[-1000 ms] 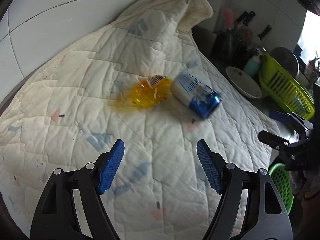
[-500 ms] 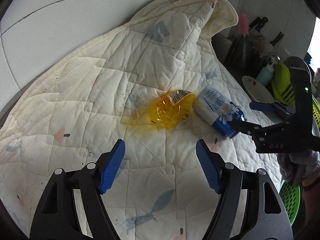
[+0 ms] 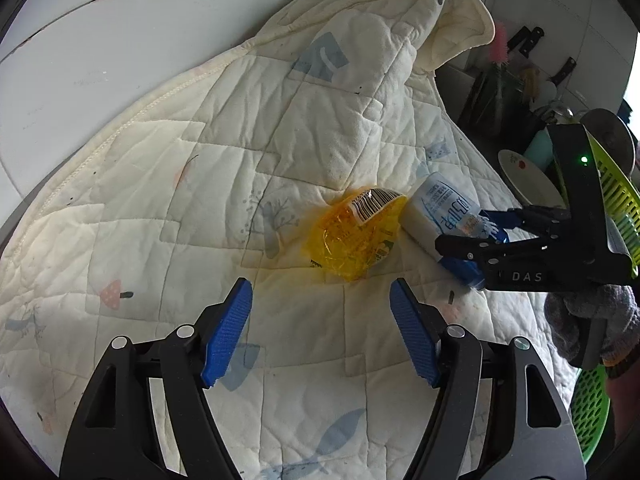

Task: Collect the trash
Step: 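Grasp the yellow snack wrapper with the left tool while the right tool holds the blue can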

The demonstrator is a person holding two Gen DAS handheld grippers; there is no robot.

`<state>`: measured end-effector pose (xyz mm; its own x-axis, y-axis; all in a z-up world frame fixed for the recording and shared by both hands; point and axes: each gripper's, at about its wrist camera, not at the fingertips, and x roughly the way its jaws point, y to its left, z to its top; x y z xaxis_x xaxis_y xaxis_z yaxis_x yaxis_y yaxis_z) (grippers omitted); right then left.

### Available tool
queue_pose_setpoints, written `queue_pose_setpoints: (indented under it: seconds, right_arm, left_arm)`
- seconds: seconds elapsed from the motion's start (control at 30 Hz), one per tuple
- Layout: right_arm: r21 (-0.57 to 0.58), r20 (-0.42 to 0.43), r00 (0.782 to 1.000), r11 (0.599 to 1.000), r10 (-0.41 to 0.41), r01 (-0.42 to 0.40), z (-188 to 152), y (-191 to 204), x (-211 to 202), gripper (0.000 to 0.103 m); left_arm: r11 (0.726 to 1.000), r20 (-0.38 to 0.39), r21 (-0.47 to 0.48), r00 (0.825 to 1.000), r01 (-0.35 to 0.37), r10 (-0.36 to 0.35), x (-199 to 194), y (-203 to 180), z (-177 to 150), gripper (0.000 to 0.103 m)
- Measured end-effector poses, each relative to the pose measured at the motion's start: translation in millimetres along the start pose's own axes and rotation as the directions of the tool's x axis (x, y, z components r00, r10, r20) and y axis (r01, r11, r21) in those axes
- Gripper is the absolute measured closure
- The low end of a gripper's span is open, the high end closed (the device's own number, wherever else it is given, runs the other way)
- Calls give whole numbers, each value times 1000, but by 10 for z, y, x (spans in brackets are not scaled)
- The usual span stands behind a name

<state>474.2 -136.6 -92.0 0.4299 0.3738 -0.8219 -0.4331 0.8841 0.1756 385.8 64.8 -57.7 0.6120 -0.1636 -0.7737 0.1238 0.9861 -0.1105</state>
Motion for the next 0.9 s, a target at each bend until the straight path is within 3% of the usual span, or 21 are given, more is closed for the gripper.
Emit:
queue_pose_setpoints:
  seconds: [0.07,0.47,0.53,0.73,0.87,0.9]
  right_arm:
    - [11,-4,999,999,33,-33,-28,2,-5,38]
    - [-12,46,999,1000,14,-13,-485,-23,-536,38]
    - [-22,53,998,1000,12,-11,-560,-39,-643,38]
    - [-31,83,996,999,20,-18,-789,-35,-875,38]
    - [-45,95,995,999,13,-9,-961,-36,-954,38]
    - [-46,97,995,999,13,-9,-1005,-34,-969,38]
  left_arm:
    - [1000,0,14,1000,-4,4,48,-15,28,33]
    - [997,-29,81,999,17,-15,483,-143,228,32]
    - [995,-34,103,999,-10,14,574,-170,259,31]
    - [996,-64,94,998,4,2,787,-169,300,32]
    - [997,-81,68,997,20,-15,864,-159,264,54]
    - [998,-81,58,997,26,-21,869,-163,244,55]
